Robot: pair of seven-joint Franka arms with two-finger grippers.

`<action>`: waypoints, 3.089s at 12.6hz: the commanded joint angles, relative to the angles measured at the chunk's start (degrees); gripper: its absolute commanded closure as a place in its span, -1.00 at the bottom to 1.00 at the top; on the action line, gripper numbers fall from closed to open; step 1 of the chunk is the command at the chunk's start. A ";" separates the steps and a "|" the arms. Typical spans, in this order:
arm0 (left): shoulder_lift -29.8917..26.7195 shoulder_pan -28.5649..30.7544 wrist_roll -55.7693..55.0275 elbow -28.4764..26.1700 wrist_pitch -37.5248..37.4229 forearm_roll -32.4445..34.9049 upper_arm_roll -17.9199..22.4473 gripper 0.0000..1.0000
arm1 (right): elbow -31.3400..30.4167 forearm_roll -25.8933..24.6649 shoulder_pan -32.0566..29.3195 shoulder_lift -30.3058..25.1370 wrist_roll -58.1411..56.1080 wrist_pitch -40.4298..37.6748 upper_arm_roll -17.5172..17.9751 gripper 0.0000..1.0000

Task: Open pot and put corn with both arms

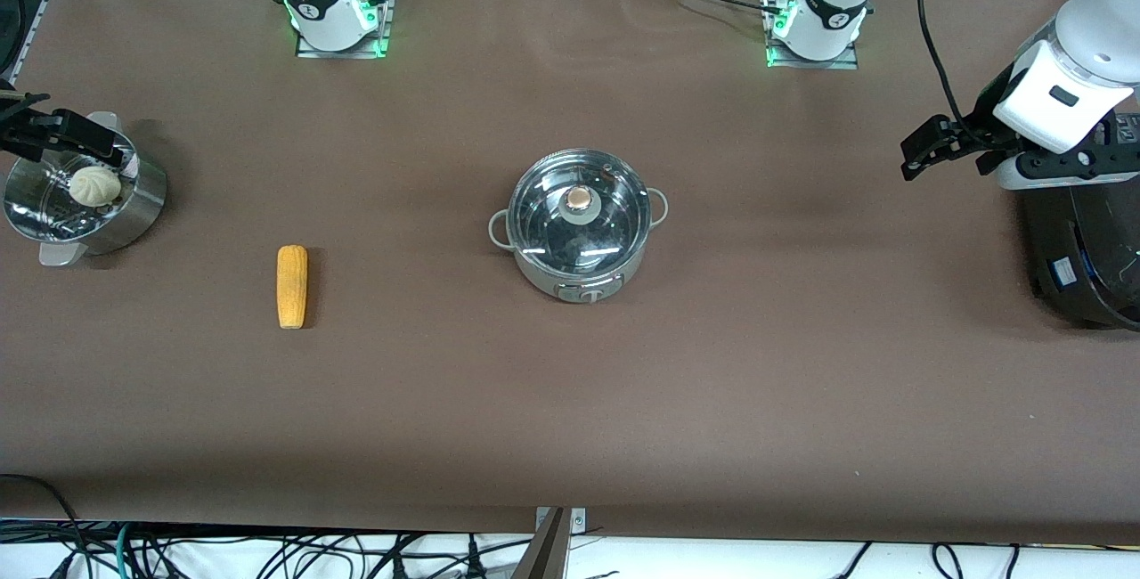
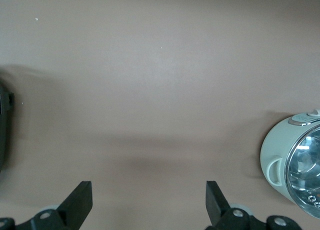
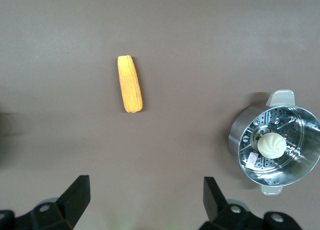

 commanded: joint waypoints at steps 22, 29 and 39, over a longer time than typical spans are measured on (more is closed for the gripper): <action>5.69 -6.49 0.34 2.81 -3.64 -2.57 -1.74 -1.00 | 1.49 -0.27 -1.03 0.64 0.04 -0.23 0.69 -1.00; 30.81 -29.88 -26.01 23.29 5.64 -3.11 -1.83 -1.00 | 1.40 -0.27 0.81 8.69 0.40 2.40 1.83 -1.00; 38.91 -37.46 -25.33 22.06 11.66 2.17 -1.83 -1.00 | -5.36 4.48 1.35 32.01 -0.31 29.88 2.70 -1.00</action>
